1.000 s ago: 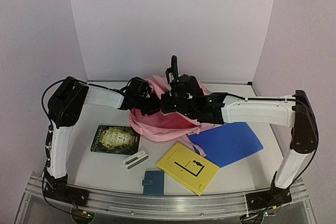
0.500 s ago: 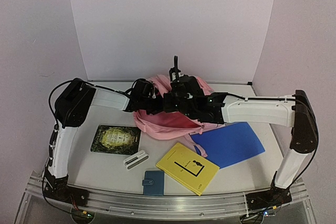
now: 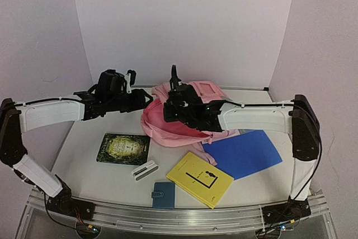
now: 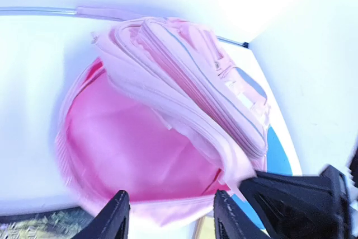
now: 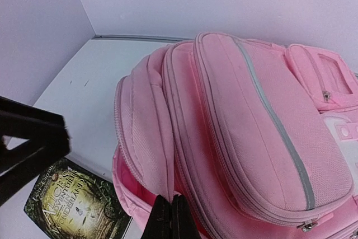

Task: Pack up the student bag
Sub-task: Place the book in the student bag, then move the student bag to the center of the board.

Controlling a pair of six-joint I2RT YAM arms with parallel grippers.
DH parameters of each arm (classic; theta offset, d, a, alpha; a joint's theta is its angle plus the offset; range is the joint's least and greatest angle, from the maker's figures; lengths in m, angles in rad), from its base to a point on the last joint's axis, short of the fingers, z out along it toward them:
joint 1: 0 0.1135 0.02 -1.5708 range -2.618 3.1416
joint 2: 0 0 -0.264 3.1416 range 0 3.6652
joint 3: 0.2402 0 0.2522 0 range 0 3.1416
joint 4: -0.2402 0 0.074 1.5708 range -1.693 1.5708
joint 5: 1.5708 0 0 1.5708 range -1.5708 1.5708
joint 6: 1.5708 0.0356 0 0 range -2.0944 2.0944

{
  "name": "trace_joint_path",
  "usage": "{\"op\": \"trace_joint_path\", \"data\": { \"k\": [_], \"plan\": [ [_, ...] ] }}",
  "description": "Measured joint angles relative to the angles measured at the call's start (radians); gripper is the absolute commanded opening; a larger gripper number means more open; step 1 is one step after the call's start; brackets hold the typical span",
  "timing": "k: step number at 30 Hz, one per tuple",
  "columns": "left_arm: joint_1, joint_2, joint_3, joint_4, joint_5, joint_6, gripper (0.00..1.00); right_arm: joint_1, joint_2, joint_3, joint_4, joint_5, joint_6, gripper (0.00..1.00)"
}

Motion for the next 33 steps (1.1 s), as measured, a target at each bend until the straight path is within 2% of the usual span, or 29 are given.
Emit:
{"op": "trace_joint_path", "data": {
  "k": [4,6,8,9,13,15,23,29,33],
  "plan": [
    [0.016,-0.113,-0.096,-0.075,-0.027,-0.015,0.6,-0.001,0.104,0.092,-0.025,-0.033,-0.014,0.23],
    [0.023,-0.15,-0.129,-0.111,-0.03,-0.027,0.63,-0.001,0.131,0.13,-0.047,-0.048,-0.025,0.41],
    [0.031,-0.176,-0.148,-0.136,-0.027,-0.039,0.67,-0.003,0.134,0.153,-0.065,-0.057,-0.033,0.64],
    [0.036,-0.187,-0.152,-0.147,-0.023,-0.047,0.68,-0.003,0.131,0.162,-0.073,-0.058,-0.036,0.72],
    [0.062,-0.214,-0.154,-0.169,0.029,-0.074,0.73,-0.006,0.07,0.143,-0.119,-0.052,-0.044,0.89],
    [0.08,-0.217,-0.154,-0.179,0.066,-0.085,0.73,-0.006,-0.001,0.083,-0.145,-0.042,-0.04,0.93],
    [0.156,-0.203,-0.154,-0.177,0.2,-0.159,0.76,-0.051,-0.289,-0.226,-0.221,-0.058,0.083,0.97],
    [0.16,-0.169,-0.191,-0.124,0.257,-0.212,0.77,-0.152,-0.307,-0.417,-0.226,-0.146,0.195,0.87],
    [0.16,-0.169,-0.22,-0.115,0.272,-0.236,0.77,-0.192,-0.291,-0.457,-0.184,-0.223,0.248,0.84]
  ]
}}
